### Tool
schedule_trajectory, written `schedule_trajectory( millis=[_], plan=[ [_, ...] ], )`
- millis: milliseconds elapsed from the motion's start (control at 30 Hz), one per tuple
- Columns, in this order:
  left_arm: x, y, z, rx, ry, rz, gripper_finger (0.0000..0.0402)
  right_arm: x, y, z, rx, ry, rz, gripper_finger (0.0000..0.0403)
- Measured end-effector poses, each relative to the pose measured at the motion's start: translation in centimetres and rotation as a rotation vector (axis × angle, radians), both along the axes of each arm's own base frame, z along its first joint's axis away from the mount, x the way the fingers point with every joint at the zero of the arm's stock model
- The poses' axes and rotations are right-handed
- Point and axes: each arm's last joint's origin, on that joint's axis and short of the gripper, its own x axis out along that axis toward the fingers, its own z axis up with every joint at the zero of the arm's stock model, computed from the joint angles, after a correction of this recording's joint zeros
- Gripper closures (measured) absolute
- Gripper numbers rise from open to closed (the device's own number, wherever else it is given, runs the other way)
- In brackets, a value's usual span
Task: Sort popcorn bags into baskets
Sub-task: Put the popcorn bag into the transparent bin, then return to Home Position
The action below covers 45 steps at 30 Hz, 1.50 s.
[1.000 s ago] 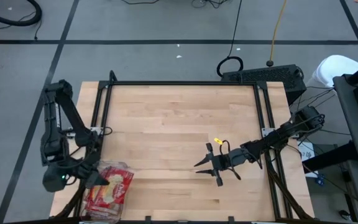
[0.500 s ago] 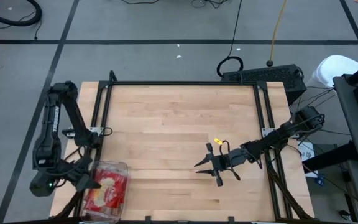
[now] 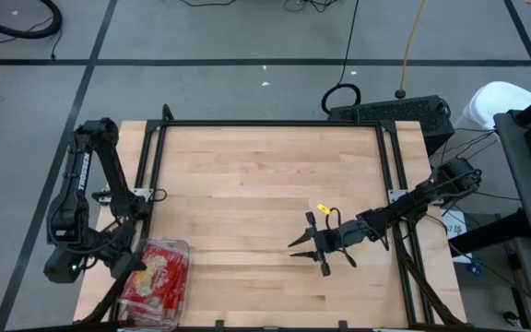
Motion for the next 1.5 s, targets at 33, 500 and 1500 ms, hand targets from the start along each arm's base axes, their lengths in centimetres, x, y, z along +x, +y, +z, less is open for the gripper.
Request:
schedule_trajectory(
  millis=[33, 500, 1500],
  plan=[
    [0.0, -0.1, -0.1, 0.007, 0.002, -0.005, 0.038, 0.0, 0.0, 0.0, 0.001, 0.0, 0.0, 0.0291],
    [-0.6, -1.1, -0.9, 0.065, 0.067, -0.079, 0.0376, 0.0, -0.1, 0.0, -0.048, -0.012, 0.008, 0.0291],
    [-0.1, 0.7, -0.7, 0.157, 0.159, -0.143, 0.0287, 0.0, -0.1, 0.1, 0.015, -0.005, -0.016, 0.0291]
  ],
)
